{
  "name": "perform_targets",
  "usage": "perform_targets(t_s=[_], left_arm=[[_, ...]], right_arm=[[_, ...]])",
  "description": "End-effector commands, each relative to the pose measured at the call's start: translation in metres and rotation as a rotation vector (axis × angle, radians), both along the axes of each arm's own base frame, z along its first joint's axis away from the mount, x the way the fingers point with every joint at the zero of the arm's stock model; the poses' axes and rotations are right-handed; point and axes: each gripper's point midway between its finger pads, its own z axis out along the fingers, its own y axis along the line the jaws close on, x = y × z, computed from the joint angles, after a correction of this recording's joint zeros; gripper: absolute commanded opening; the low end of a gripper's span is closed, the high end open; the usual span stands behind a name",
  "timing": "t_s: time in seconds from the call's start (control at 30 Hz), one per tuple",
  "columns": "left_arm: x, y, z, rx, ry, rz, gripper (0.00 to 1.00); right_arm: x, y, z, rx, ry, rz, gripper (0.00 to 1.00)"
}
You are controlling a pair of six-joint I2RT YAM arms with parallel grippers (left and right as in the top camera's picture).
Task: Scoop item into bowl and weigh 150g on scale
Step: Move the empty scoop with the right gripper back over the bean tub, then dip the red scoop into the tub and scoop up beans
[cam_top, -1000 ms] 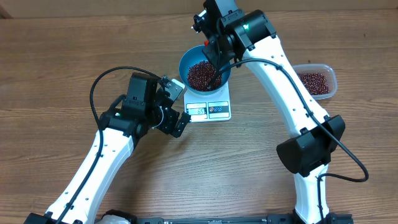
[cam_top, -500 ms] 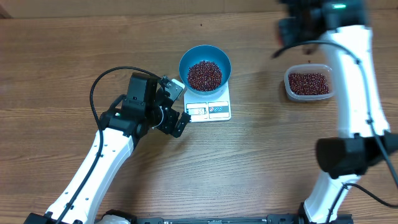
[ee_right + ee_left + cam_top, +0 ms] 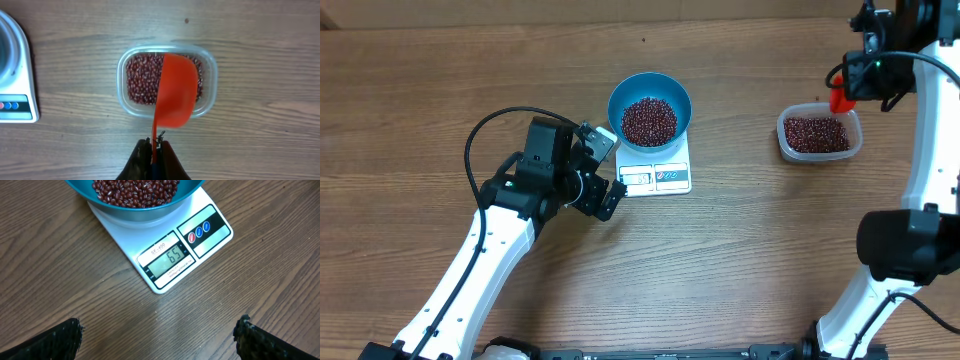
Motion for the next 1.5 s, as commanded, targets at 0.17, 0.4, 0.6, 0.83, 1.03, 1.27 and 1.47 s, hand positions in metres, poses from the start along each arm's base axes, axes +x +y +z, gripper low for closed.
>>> perform_targets(t_s=[0.17, 0.4, 0.6, 0.83, 1.03, 1.27, 1.47], left_arm=[[0.000, 0.000, -0.003, -0.003, 0.012, 0.008, 1.00], [0.000, 0.000, -0.003, -0.003, 0.012, 0.008, 1.00], [0.000, 0.000, -0.003, -0.003, 0.012, 0.008, 1.00], [0.000, 0.000, -0.003, -0.003, 0.012, 0.008, 1.00], [0.000, 0.000, -0.003, -0.003, 0.012, 0.008, 1.00], [0.000, 0.000, -0.003, -0.003, 0.012, 0.008, 1.00], [0.000, 0.000, -0.003, -0.003, 0.012, 0.007, 1.00]], right_arm=[[0.001, -0.005, -0.053, -0.001, 0.119, 0.017, 0.04], [-0.003, -0.005, -0.083, 0.007, 0.167, 0.018, 0.04], [-0.004, -0.004, -0.108, 0.012, 0.191, 0.016, 0.04], [0.002, 0.000, -0.122, 0.045, 0.170, -0.012, 0.04], [0.004, 0.012, -0.128, 0.115, 0.162, -0.005, 0.04], [0.003, 0.021, -0.131, 0.166, 0.167, -0.009, 0.04], [0.003, 0.025, -0.130, 0.192, 0.162, -0.005, 0.04]])
